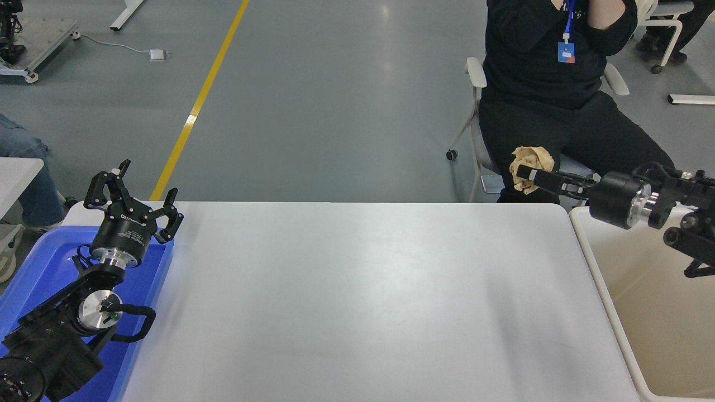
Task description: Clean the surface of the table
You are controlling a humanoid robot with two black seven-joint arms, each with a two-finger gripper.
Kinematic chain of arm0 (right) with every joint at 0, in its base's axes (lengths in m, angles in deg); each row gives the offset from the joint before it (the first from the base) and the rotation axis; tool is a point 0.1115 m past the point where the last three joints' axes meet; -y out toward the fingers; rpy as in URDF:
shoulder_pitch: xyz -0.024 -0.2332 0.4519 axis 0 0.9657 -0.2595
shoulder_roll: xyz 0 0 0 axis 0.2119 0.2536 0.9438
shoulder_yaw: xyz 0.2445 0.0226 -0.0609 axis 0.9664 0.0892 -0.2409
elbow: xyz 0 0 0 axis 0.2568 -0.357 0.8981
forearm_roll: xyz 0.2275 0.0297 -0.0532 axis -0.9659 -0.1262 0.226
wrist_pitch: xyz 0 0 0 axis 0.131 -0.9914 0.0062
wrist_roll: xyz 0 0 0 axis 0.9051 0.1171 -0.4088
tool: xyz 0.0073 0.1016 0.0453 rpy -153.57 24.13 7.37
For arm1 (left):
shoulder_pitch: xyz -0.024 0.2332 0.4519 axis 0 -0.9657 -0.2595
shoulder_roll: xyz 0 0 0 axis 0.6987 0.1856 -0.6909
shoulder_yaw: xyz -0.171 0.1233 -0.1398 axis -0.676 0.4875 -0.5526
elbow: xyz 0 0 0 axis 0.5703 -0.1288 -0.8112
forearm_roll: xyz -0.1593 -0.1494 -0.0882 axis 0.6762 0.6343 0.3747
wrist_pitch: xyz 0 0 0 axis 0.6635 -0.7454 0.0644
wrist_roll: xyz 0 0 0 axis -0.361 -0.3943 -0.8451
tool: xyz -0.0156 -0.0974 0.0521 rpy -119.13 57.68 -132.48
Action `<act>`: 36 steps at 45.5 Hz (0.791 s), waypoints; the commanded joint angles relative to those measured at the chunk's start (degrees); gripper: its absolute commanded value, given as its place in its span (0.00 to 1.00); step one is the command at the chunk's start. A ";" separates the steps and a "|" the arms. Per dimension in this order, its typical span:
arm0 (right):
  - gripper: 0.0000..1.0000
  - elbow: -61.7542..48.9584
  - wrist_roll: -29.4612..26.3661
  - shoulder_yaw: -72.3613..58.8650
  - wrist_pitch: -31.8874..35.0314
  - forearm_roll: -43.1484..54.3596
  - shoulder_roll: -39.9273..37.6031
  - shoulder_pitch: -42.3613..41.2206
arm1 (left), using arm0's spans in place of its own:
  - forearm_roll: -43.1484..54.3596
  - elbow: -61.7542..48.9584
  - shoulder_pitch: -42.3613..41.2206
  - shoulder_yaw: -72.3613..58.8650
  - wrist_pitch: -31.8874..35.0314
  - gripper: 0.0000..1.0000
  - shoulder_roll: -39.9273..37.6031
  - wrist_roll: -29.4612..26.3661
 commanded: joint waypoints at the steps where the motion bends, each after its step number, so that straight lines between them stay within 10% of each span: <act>1: 0.00 -9.41 -0.15 0.77 4.88 -8.94 -0.22 -0.59 | 0.00 -0.01 0.00 -0.01 0.00 1.00 0.01 0.00; 16: 0.00 -22.33 -8.58 0.95 5.14 -12.37 1.80 5.12 | 0.00 -0.01 0.00 -0.01 0.00 1.00 0.01 0.00; 36: 0.00 -28.13 -33.37 1.12 4.97 -21.78 4.26 12.59 | 0.00 -0.01 0.00 -0.01 0.00 1.00 -0.08 0.00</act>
